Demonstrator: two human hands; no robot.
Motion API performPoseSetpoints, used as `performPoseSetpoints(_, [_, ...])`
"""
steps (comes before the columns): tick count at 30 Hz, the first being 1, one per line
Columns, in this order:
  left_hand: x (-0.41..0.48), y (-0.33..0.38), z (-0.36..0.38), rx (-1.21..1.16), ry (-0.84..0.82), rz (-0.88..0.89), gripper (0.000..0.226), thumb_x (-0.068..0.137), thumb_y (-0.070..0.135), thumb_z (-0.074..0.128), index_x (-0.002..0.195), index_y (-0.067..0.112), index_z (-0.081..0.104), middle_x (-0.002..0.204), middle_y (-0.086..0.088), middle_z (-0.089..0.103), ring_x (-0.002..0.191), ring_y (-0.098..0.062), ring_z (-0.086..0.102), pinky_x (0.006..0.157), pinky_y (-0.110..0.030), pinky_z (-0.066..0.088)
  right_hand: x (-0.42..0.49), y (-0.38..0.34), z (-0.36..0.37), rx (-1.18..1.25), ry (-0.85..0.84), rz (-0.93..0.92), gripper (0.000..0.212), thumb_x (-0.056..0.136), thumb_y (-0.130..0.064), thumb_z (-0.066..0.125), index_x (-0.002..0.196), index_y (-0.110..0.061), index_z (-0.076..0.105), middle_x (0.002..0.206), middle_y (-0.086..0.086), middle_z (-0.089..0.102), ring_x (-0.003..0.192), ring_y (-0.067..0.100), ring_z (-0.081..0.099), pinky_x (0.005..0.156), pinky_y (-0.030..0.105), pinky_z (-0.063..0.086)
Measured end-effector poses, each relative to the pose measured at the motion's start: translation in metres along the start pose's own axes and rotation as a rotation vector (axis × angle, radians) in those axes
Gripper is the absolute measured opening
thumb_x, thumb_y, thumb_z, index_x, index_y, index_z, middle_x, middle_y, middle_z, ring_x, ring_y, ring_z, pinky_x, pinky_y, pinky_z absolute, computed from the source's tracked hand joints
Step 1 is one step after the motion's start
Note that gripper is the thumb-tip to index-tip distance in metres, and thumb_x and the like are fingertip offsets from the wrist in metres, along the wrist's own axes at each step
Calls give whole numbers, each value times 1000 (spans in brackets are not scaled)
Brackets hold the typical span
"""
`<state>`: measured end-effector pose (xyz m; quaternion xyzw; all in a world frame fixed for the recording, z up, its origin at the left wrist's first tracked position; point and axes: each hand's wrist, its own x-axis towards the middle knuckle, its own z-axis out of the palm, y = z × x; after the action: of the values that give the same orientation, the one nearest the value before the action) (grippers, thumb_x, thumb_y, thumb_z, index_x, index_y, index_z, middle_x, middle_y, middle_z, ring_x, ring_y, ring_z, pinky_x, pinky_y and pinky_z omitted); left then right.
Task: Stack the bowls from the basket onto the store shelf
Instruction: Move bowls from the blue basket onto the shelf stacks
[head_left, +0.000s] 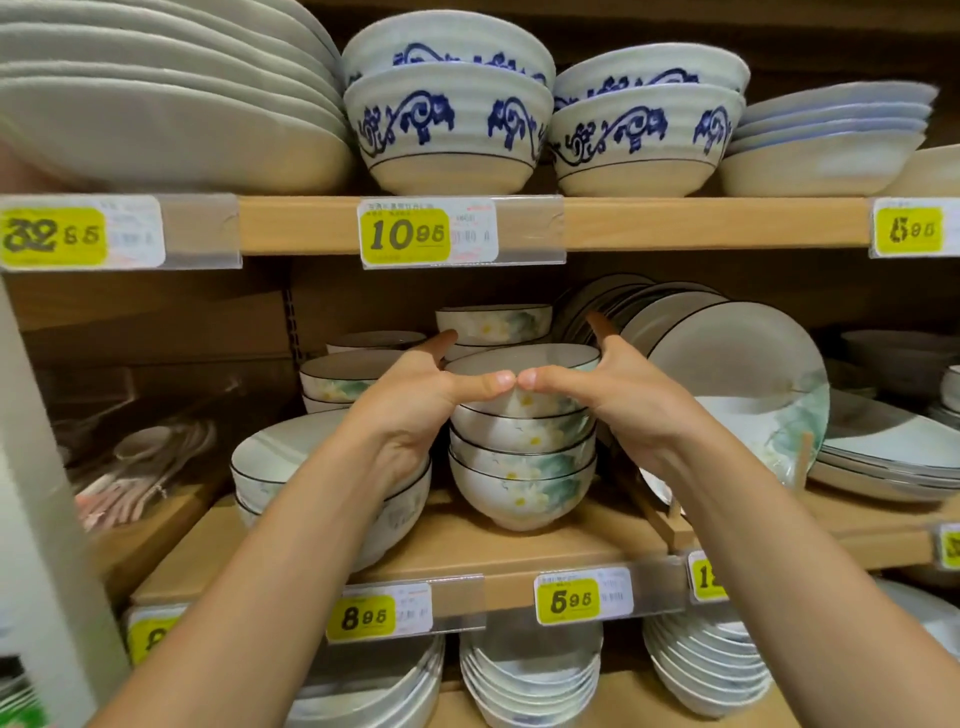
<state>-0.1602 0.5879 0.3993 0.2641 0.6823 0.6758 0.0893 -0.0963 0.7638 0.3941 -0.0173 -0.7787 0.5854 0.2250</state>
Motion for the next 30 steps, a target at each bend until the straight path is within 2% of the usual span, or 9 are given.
performPoseSetpoints(3, [2, -1, 2, -15, 8, 23, 95, 70, 16, 83, 150, 15, 31, 152, -9, 36, 143, -19, 29, 116, -34, 21, 0, 1, 3, -15, 21, 12, 133, 46, -55, 83, 154, -24, 12, 145, 1, 35, 119, 10, 36, 90, 27, 35])
performPoseSetpoints(8, [3, -4, 4, -28, 26, 49, 97, 73, 13, 81, 152, 18, 26, 157, -8, 27, 143, -17, 23, 106, -27, 25, -3, 5, 8, -104, 66, 49, 130, 47, -63, 75, 154, -29, 11, 155, 3, 28, 122, 11, 34, 93, 30, 36])
performPoseSetpoints(13, [2, -2, 5, 9, 17, 42, 99, 73, 16, 82, 153, 22, 23, 155, -8, 30, 123, -6, 28, 101, -25, 24, -4, 5, 9, -154, 91, 68, 125, 50, -66, 73, 153, -31, 11, 155, 4, 27, 116, 10, 31, 89, 31, 35])
performPoseSetpoints(17, [-1, 1, 6, 42, 34, 35, 101, 71, 16, 83, 153, 22, 23, 156, -8, 29, 141, -15, 24, 110, -30, 22, -6, 3, 6, -151, 69, 72, 121, 55, -62, 75, 153, -29, 11, 156, 4, 25, 116, 10, 29, 88, 31, 33])
performPoseSetpoints(19, [-4, 4, 7, 61, 57, 29, 103, 70, 17, 84, 153, 22, 23, 156, -9, 29, 144, -20, 24, 117, -37, 21, -8, 2, 4, -116, 56, 52, 121, 60, -57, 78, 153, -29, 6, 158, 4, 22, 125, 12, 31, 90, 31, 33])
performPoseSetpoints(21, [-8, 6, 9, 89, 97, 51, 104, 69, 16, 84, 153, 19, 23, 157, -9, 28, 143, -20, 25, 118, -40, 24, -11, 1, 2, -91, 61, 20, 120, 65, -51, 80, 154, -30, 2, 160, 4, 18, 138, 19, 28, 94, 31, 33])
performPoseSetpoints(25, [-23, 12, 17, 169, 218, 117, 91, 73, 17, 82, 148, 18, 32, 151, -4, 37, 134, -14, 35, 112, -33, 32, -19, -5, -2, -175, 112, -138, 101, 75, -45, 76, 152, -34, 12, 158, -1, 23, 141, 18, 27, 94, 29, 31])
performPoseSetpoints(28, [-42, 16, 25, 213, 284, 150, 79, 79, 17, 77, 146, 19, 36, 147, -2, 42, 132, -13, 40, 106, -28, 36, -26, -6, -2, -236, 141, -256, 88, 81, -39, 72, 151, -29, 20, 156, -4, 29, 139, 13, 30, 98, 25, 29])
performPoseSetpoints(30, [-59, 19, 31, 204, 342, 181, 71, 83, 13, 73, 145, 18, 40, 147, -1, 42, 128, -8, 42, 95, -15, 39, -32, -4, -1, -258, 165, -308, 83, 84, -33, 70, 152, -25, 23, 155, -4, 31, 139, 12, 31, 103, 24, 29])
